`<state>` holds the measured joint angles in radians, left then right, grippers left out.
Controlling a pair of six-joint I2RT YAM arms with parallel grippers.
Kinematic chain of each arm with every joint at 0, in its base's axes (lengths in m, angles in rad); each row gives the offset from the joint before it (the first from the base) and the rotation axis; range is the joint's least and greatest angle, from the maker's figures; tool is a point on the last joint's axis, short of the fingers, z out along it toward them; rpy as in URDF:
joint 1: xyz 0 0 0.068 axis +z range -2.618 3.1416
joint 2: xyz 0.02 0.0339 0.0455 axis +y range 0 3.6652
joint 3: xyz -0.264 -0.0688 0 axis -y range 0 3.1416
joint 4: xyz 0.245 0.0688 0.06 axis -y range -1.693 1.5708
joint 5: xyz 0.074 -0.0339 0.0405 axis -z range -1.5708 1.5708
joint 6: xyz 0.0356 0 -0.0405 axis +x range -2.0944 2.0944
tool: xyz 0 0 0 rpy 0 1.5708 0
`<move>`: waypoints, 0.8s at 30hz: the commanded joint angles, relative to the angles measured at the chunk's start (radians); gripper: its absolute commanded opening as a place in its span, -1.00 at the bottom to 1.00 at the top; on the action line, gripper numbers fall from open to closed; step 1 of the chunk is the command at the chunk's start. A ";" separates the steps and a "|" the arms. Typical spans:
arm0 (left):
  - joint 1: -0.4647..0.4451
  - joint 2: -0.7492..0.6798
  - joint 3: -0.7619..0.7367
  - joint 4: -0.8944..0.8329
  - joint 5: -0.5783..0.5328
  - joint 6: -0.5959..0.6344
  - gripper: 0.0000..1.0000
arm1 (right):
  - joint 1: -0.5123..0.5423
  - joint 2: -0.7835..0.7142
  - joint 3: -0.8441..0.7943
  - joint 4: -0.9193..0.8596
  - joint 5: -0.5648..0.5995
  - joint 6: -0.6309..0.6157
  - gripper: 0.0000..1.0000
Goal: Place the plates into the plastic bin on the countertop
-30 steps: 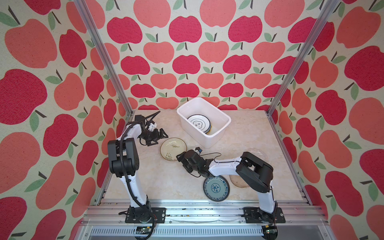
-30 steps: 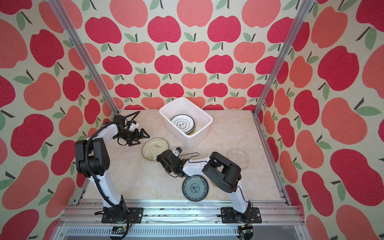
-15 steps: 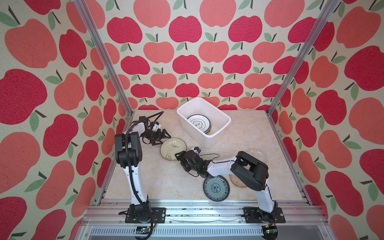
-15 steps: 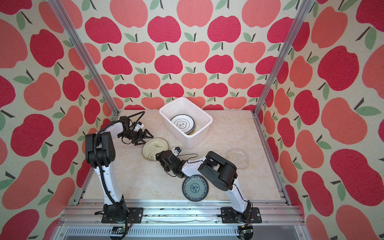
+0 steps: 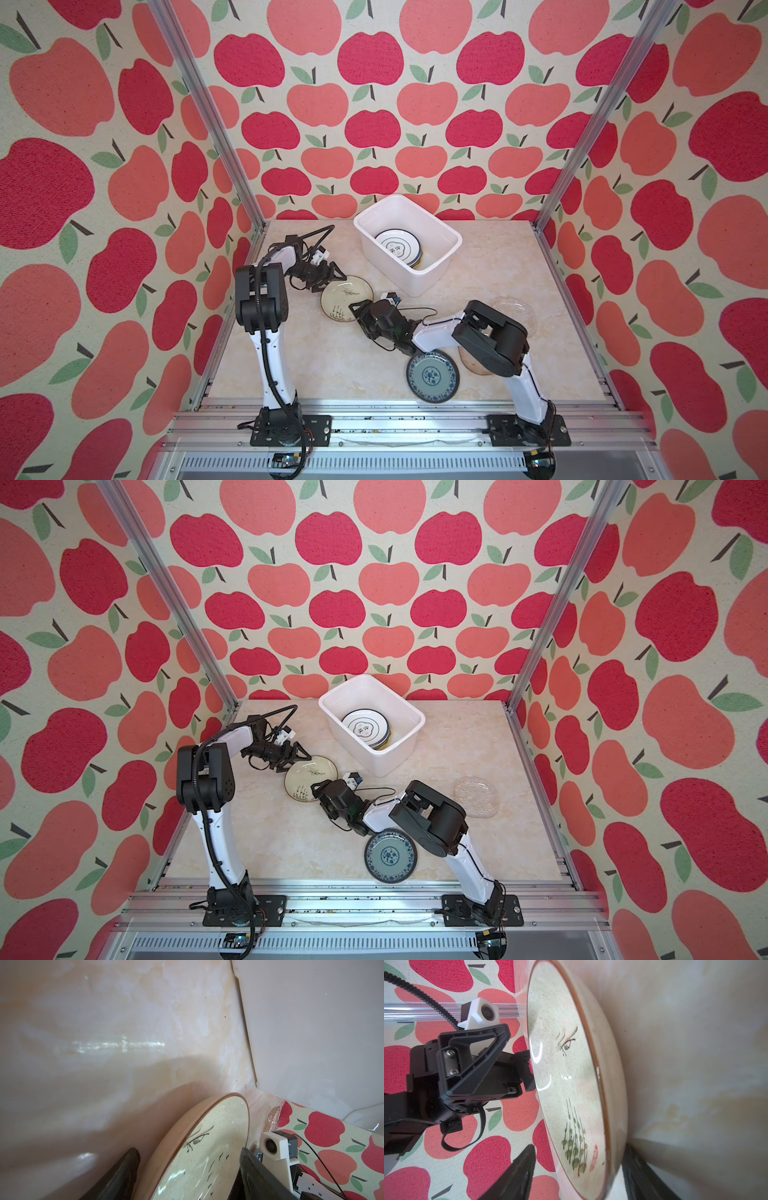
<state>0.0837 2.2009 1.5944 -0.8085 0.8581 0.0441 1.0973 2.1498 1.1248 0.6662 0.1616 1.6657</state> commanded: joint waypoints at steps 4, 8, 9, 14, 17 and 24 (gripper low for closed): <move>-0.007 -0.051 -0.080 -0.015 -0.011 0.019 0.56 | -0.028 0.086 0.035 -0.021 -0.037 -0.070 0.27; -0.007 -0.059 -0.089 -0.017 -0.020 0.016 0.56 | -0.033 0.106 0.060 -0.004 -0.069 -0.094 0.21; -0.008 -0.059 -0.087 -0.018 -0.021 0.016 0.56 | -0.033 0.110 0.061 0.002 -0.072 -0.097 0.19; -0.015 -0.059 -0.086 -0.022 -0.025 0.014 0.57 | -0.034 0.121 0.068 0.025 -0.080 -0.100 0.00; -0.016 -0.060 -0.091 -0.026 -0.027 0.014 0.57 | -0.035 0.122 0.064 0.029 -0.080 -0.094 -0.14; -0.016 -0.085 -0.117 -0.005 -0.022 -0.003 0.58 | -0.034 0.124 0.052 0.057 -0.081 -0.076 -0.47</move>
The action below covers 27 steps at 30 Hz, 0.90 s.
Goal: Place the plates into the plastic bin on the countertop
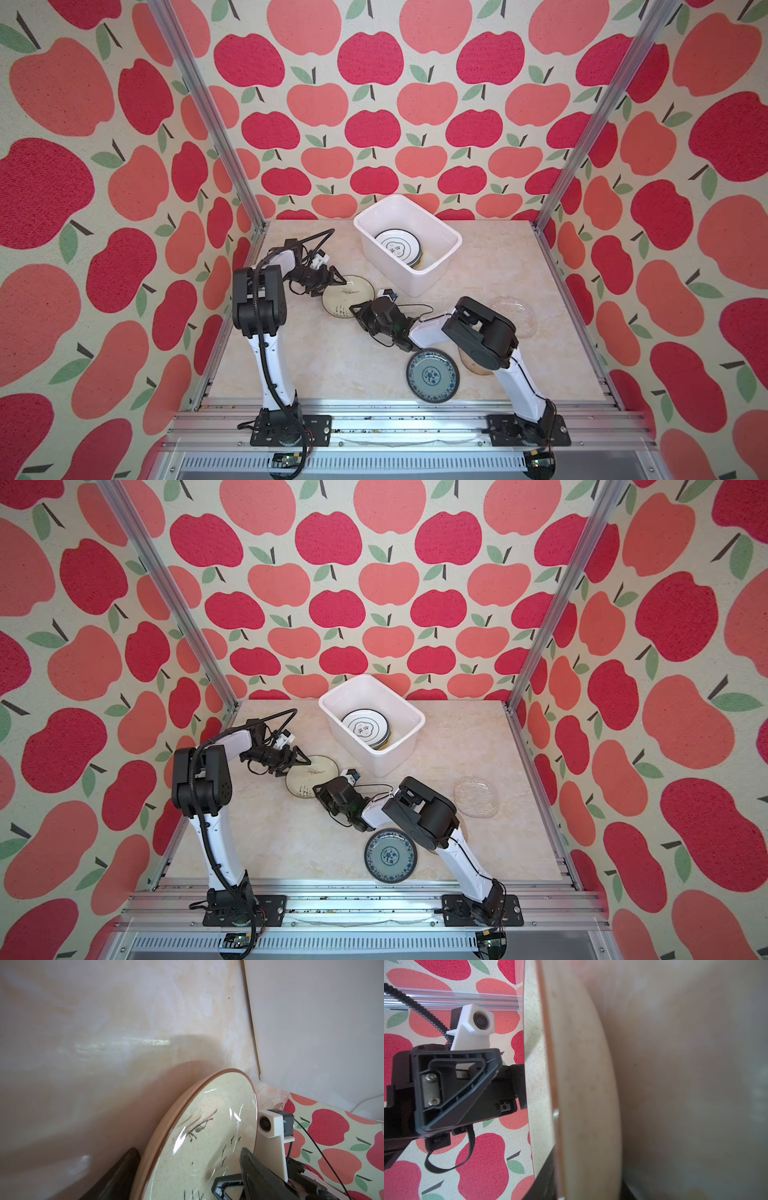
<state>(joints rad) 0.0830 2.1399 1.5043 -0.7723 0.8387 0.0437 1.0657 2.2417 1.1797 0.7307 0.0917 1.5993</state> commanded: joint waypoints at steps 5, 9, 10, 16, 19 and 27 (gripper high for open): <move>-0.014 -0.052 -0.040 -0.026 0.005 -0.025 0.59 | -0.003 0.016 -0.020 0.013 -0.005 -0.001 -0.57; -0.005 -0.103 -0.081 0.026 -0.017 -0.076 0.62 | 0.000 -0.017 -0.040 0.015 0.013 -0.010 -0.70; 0.002 -0.122 -0.098 0.053 -0.022 -0.098 0.64 | 0.002 -0.028 -0.047 0.014 0.018 -0.014 -0.75; 0.050 -0.255 -0.201 0.206 -0.097 -0.238 0.71 | 0.014 -0.129 -0.092 -0.036 0.032 -0.038 -0.85; 0.072 -0.323 -0.239 0.258 -0.141 -0.294 0.77 | 0.024 -0.209 -0.118 -0.107 0.034 -0.065 -0.88; 0.078 -0.533 -0.236 0.340 -0.168 -0.392 0.99 | 0.040 -0.434 -0.047 -0.520 0.017 -0.158 -0.91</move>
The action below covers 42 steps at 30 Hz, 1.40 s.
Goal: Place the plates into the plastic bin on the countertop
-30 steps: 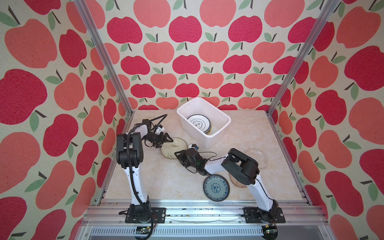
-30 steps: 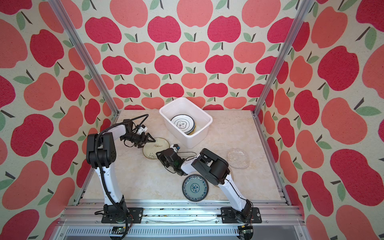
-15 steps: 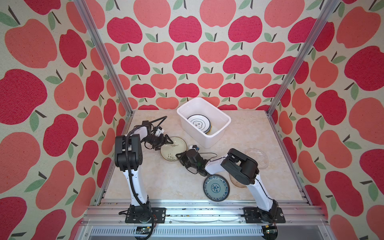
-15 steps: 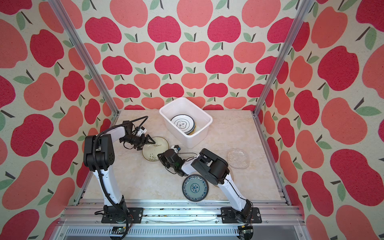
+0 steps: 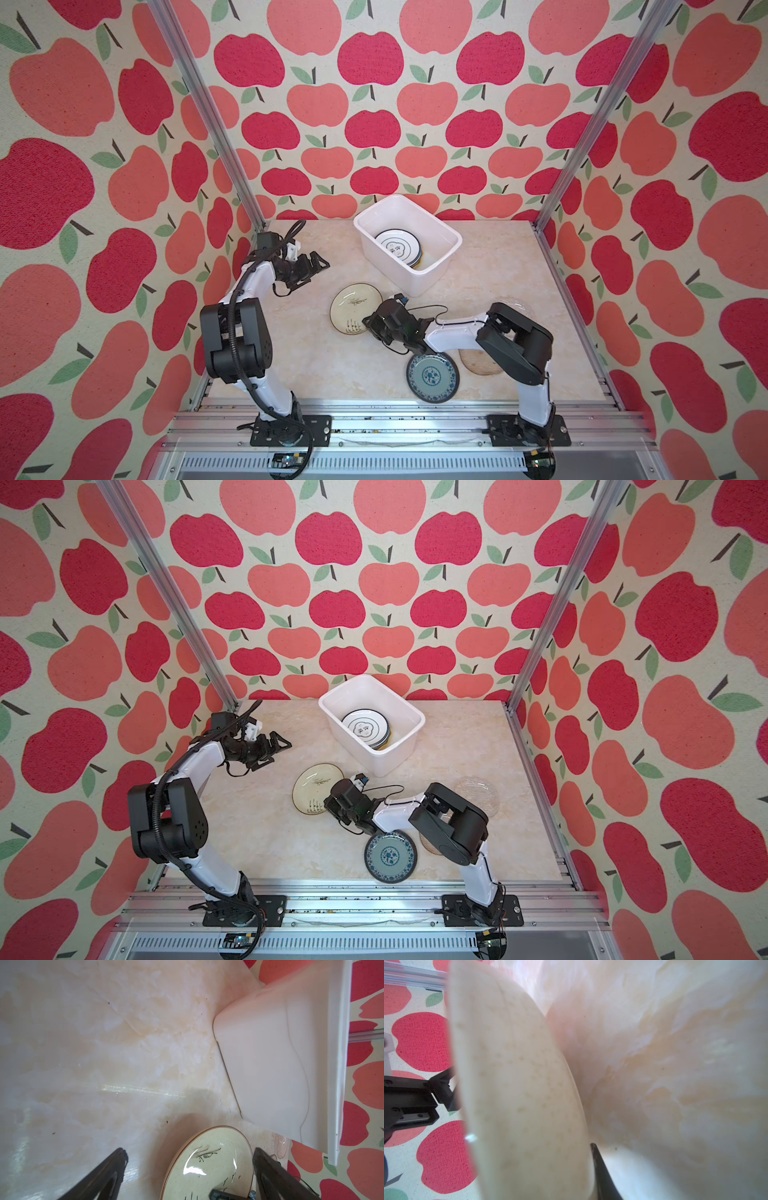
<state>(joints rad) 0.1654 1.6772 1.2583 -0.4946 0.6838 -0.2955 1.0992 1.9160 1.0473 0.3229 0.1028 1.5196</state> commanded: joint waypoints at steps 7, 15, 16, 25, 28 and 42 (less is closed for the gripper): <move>-0.025 -0.228 0.070 0.091 -0.006 -0.183 0.98 | 0.017 -0.265 0.276 -0.508 0.056 -0.312 -0.96; -0.200 -0.239 0.199 -0.078 -0.145 -0.247 0.98 | -0.029 -0.534 0.221 -0.727 0.141 -0.427 -0.99; -0.235 -0.225 0.218 -0.102 -0.177 -0.247 0.99 | -0.044 -0.563 0.231 -0.764 0.140 -0.469 -0.99; -0.472 0.017 0.456 -0.276 -0.350 -0.229 0.99 | -0.311 -0.804 0.208 -0.957 0.048 -0.615 -1.00; -0.507 0.113 0.555 -0.333 -0.379 -0.229 0.95 | -0.386 -0.866 0.195 -0.987 0.037 -0.649 -1.00; -0.563 0.476 0.981 -0.556 -0.483 -0.375 0.38 | -0.544 -0.960 0.117 -0.965 -0.037 -0.653 -1.00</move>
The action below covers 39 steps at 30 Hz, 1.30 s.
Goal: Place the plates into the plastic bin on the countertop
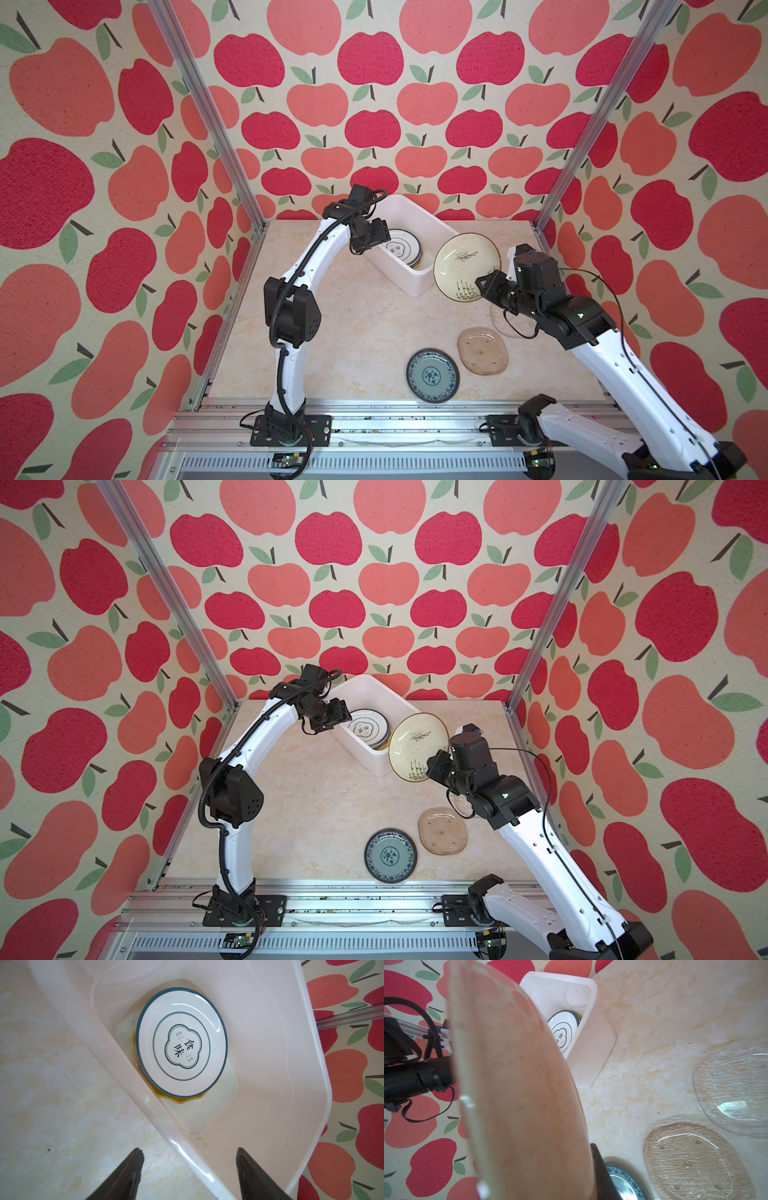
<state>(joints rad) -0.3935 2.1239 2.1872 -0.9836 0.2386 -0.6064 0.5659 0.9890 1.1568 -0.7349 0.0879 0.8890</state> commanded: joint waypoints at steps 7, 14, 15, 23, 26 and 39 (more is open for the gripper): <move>-0.012 0.109 0.130 -0.134 -0.092 -0.146 0.03 | -0.034 -0.050 -0.016 0.124 -0.033 -0.010 -1.00; -0.031 0.115 0.130 -0.155 -0.130 -0.206 -0.34 | -0.044 -0.076 -0.029 0.134 -0.030 -0.007 -1.00; -0.034 0.112 0.129 -0.160 -0.140 -0.216 -0.39 | -0.046 -0.081 -0.034 0.135 -0.027 -0.005 -1.00; -0.057 0.061 0.108 -0.199 -0.186 -0.294 -0.72 | -0.054 -0.123 -0.053 0.135 -0.001 -0.002 -1.00; -0.058 0.014 0.045 -0.184 -0.186 -0.342 -0.81 | -0.060 -0.137 -0.062 0.137 0.004 0.001 -1.00; -0.145 -0.318 -0.449 -0.005 -0.240 -0.588 -1.00 | -0.072 -0.141 -0.066 0.172 -0.020 0.010 -1.00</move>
<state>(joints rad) -0.5041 1.8881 1.8172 -0.9806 0.0296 -1.1122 0.5007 0.8692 1.0729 -0.6956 0.0769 0.8894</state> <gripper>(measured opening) 0.158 0.185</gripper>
